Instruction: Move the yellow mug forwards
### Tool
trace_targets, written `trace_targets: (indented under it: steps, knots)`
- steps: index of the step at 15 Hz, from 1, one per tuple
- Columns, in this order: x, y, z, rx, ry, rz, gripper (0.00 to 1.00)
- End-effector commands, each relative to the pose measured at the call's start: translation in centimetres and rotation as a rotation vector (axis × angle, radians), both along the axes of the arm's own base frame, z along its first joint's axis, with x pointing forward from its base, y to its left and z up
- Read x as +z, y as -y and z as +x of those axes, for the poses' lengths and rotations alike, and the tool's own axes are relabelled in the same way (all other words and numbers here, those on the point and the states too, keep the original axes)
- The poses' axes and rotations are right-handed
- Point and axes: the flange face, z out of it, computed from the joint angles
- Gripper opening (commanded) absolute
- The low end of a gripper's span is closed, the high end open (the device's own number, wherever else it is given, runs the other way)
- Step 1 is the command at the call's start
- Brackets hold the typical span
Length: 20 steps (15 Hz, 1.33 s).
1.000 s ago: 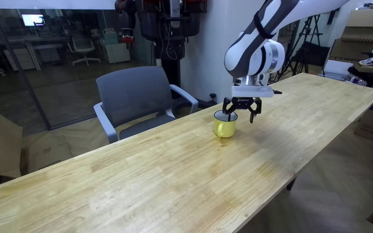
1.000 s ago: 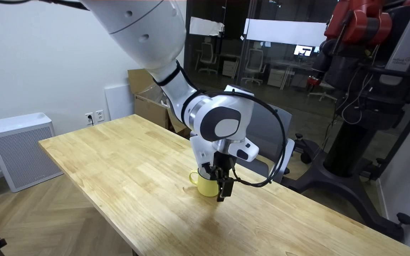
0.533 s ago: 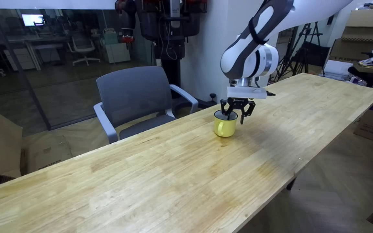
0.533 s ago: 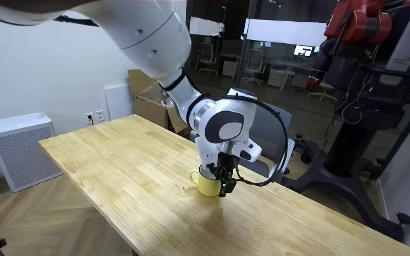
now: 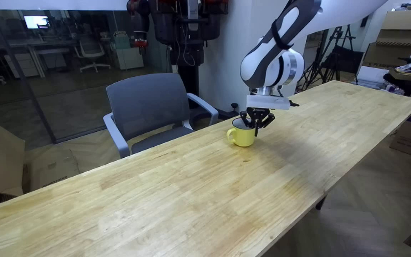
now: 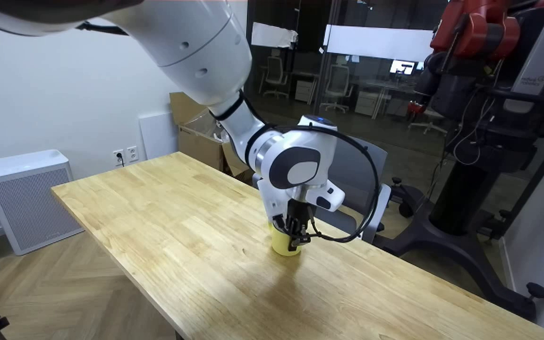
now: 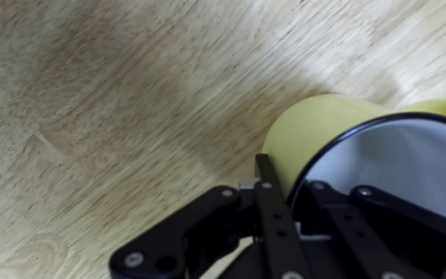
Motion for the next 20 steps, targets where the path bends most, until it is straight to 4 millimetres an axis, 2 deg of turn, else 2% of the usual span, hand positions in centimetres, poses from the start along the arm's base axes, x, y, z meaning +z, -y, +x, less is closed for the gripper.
trace_targets:
  steps: [1,12,17,20]
  knots:
    - [0.0,-0.1,0.7,-0.024,0.019,-0.006,0.02]
    - [0.1,-0.1,0.4,-0.012,-0.047,0.007,0.02]
    - [0.7,0.4,-1.5,-0.055,-0.079,-0.047,0.02]
    - [0.6,0.4,-3.4,-0.107,-0.083,-0.074,0.02]
